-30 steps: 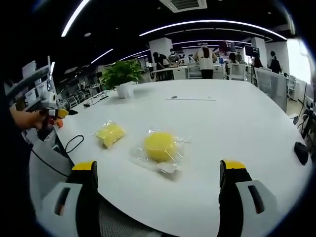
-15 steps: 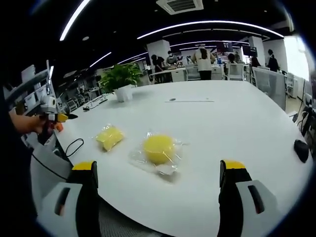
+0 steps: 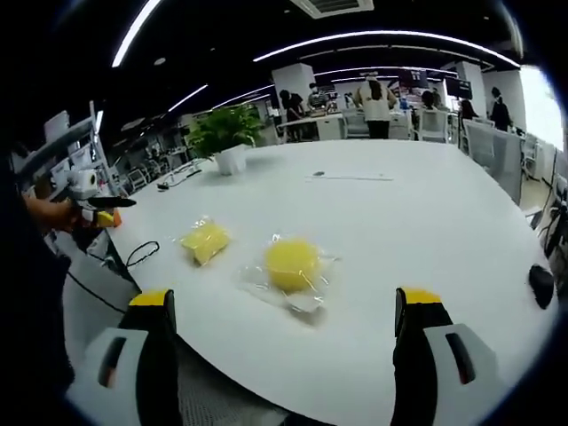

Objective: Compare the silicone blocks by pressing each to a similar depth, holding the contact briefly, and releasing to observe deformation and rebound differences across the visible hardness samples.

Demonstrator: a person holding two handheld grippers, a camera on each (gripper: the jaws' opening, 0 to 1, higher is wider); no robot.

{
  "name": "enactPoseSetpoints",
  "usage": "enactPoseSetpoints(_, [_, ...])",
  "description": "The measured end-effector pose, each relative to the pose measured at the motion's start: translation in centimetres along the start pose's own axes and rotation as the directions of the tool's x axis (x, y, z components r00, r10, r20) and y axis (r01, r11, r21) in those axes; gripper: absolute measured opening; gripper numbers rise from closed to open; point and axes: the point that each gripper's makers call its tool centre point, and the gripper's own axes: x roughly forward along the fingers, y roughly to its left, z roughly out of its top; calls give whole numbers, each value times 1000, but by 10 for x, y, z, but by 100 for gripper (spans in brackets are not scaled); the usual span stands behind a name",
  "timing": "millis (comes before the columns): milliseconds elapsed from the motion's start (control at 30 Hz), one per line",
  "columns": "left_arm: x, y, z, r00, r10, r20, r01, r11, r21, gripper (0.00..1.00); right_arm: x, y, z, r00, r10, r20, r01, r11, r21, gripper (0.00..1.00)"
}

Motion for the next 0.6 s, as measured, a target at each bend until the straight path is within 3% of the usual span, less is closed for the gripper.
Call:
enactPoseSetpoints(100, [-34,-6,0,1000,9,5,-8,995,-103,100,-9,-1,4,999,18,-33,-17,1000,6,96])
enactPoseSetpoints(167, [-52,-12,2,1000,4,0,-4,997,-82,100,-13,-6,8,999,7,-32,-8,999,-32,96])
enactPoseSetpoints(200, [-56,-18,5,1000,-29,4,29,998,-52,100,-15,-14,11,1000,-13,-21,13,1000,-26,96])
enactPoseSetpoints(233, [-56,-16,8,1000,-21,19,21,1000,-5,100,-14,-22,15,999,-37,14,37,999,18,96])
enactPoseSetpoints(267, [-55,-4,14,998,42,38,-45,997,69,100,-14,-27,17,998,-52,27,51,998,37,96])
enactPoseSetpoints(300, [-52,2,17,997,68,34,-70,994,86,100,-13,-34,19,996,-84,43,81,995,65,96])
enactPoseSetpoints(333, [-46,-2,23,998,60,35,-61,997,46,100,-12,-38,21,993,-100,61,94,992,88,96])
enactPoseSetpoints(400, [-37,8,33,994,84,69,-87,995,46,100,-7,-41,26,989,-113,99,99,986,132,96])
enactPoseSetpoints(467, [-22,15,38,992,92,85,-91,996,-19,100,-4,-40,27,988,-111,105,97,987,130,96])
enactPoseSetpoints(533, [-4,22,36,994,85,76,-86,996,11,100,0,-36,27,988,-109,109,94,986,136,96])
enactPoseSetpoints(567, [8,26,38,995,63,80,-64,998,16,100,2,-35,27,988,-109,111,93,986,140,96])
enactPoseSetpoints(600, [16,24,42,995,30,95,-28,999,-29,100,5,-35,25,987,-114,109,97,984,147,96])
